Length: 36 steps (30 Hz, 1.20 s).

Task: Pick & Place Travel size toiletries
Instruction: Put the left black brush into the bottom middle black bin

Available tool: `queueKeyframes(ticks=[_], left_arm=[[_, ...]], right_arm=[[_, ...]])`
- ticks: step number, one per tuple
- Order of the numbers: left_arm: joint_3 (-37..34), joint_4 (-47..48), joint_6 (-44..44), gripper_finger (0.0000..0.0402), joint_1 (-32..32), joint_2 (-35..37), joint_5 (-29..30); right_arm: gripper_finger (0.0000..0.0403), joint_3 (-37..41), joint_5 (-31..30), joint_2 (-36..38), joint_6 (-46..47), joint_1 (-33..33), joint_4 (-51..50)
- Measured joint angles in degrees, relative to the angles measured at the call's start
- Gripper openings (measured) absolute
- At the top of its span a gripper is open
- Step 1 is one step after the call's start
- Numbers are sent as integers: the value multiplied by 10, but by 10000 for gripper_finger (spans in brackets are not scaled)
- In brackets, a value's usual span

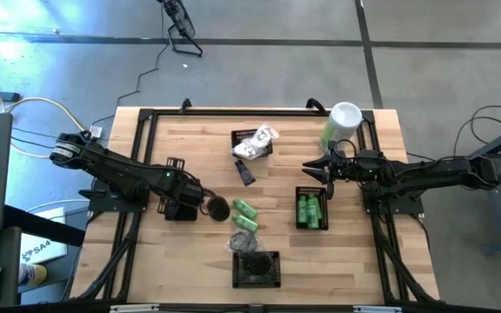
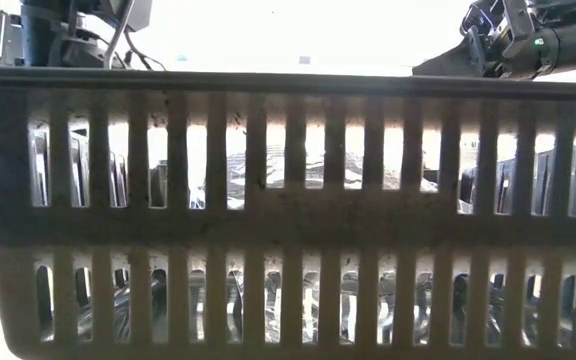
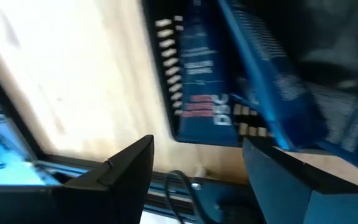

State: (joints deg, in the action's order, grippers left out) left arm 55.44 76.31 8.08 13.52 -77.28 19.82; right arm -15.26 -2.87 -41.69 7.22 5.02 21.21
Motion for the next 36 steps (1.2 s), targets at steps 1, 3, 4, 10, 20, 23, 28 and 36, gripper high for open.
queueKeyframes(ticks=[1,3,4,10,20,23,28,36], left_arm=[[0,0,2,234,0,0,8],[0,-2,4,226,0,0,19],[0,-5,4,222,0,0,19],[0,-68,12,173,0,0,19],[9,-137,12,67,0,0,20],[16,-183,12,38,0,0,35],[26,-332,-32,3,-1,0,57],[26,-596,-113,10,0,0,84]], right_arm=[[79,0,0,0,0,0,0],[79,0,0,0,0,0,0],[79,0,0,0,0,0,0],[79,0,0,0,0,0,0],[79,0,0,0,0,0,0],[79,0,0,0,0,0,2],[79,0,0,0,0,0,3],[79,0,0,0,0,0,5]])
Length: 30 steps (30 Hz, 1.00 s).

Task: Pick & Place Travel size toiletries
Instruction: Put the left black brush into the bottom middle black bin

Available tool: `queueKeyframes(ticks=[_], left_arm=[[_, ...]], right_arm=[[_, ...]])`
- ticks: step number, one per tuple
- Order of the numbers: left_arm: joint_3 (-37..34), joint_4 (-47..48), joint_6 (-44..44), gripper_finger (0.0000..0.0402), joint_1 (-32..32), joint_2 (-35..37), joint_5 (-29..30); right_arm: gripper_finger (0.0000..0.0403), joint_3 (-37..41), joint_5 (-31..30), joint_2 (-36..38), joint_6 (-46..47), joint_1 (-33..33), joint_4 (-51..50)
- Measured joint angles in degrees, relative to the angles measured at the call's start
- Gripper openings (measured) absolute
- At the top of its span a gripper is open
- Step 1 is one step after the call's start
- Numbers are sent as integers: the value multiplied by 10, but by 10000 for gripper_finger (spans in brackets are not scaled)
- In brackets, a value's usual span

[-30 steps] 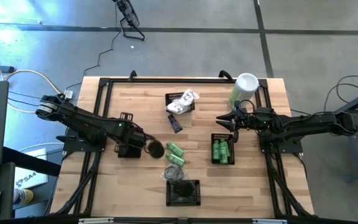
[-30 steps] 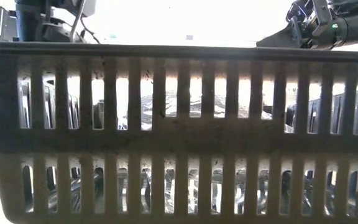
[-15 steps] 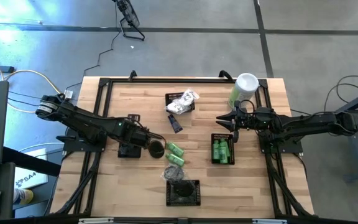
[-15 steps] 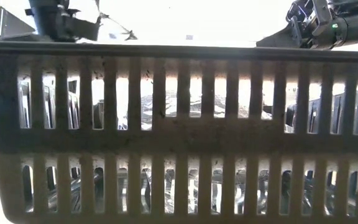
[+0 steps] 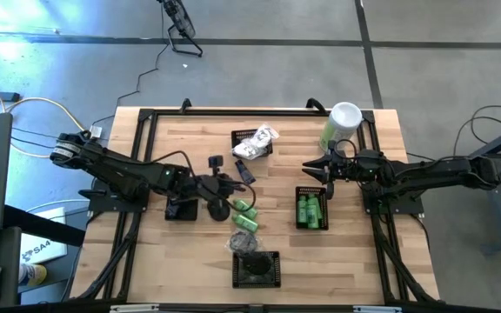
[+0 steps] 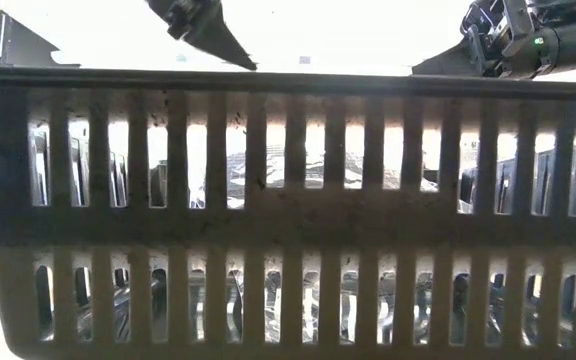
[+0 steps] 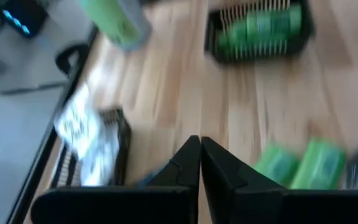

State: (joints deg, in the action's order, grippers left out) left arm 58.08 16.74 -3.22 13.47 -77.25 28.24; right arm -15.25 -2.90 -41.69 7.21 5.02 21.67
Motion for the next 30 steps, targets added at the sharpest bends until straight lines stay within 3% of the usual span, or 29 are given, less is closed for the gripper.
queueKeyframes(ticks=[4,19,30], left_arm=[[0,-46,0,10,0,0,-1],[0,-29,37,10,0,0,-8],[0,-128,35,10,0,0,-8]], right_arm=[[79,0,0,0,0,0,0],[79,0,0,0,-13,0,0],[79,0,-2,0,-13,0,0]])
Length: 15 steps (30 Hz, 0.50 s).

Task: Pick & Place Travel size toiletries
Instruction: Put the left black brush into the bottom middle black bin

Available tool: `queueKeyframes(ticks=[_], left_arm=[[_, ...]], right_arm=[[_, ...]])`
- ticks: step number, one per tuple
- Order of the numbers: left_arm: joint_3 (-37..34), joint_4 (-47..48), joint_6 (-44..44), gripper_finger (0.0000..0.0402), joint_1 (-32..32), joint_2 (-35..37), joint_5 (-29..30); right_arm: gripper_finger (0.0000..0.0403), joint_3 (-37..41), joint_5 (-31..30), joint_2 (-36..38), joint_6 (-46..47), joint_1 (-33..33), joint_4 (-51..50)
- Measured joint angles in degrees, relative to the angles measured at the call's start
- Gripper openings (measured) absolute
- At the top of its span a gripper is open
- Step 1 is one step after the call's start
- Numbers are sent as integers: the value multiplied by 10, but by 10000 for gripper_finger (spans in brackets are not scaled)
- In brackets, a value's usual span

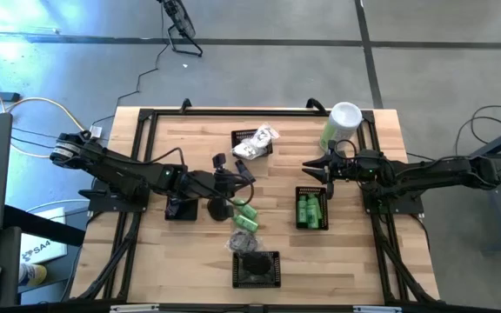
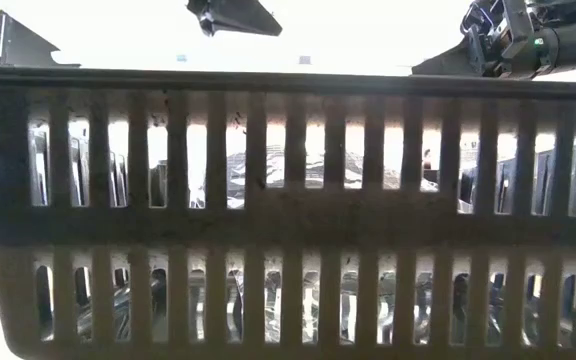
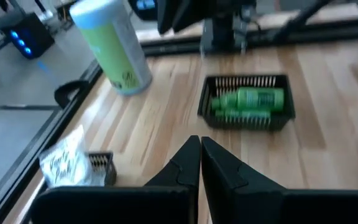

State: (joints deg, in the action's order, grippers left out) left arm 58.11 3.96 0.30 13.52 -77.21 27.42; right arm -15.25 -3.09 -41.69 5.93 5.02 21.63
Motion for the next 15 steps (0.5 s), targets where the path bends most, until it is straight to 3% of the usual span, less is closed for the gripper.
queueKeyframes(ticks=[15], left_arm=[[0,-8,0,10,0,0,0]], right_arm=[[79,0,0,0,0,0,0]])
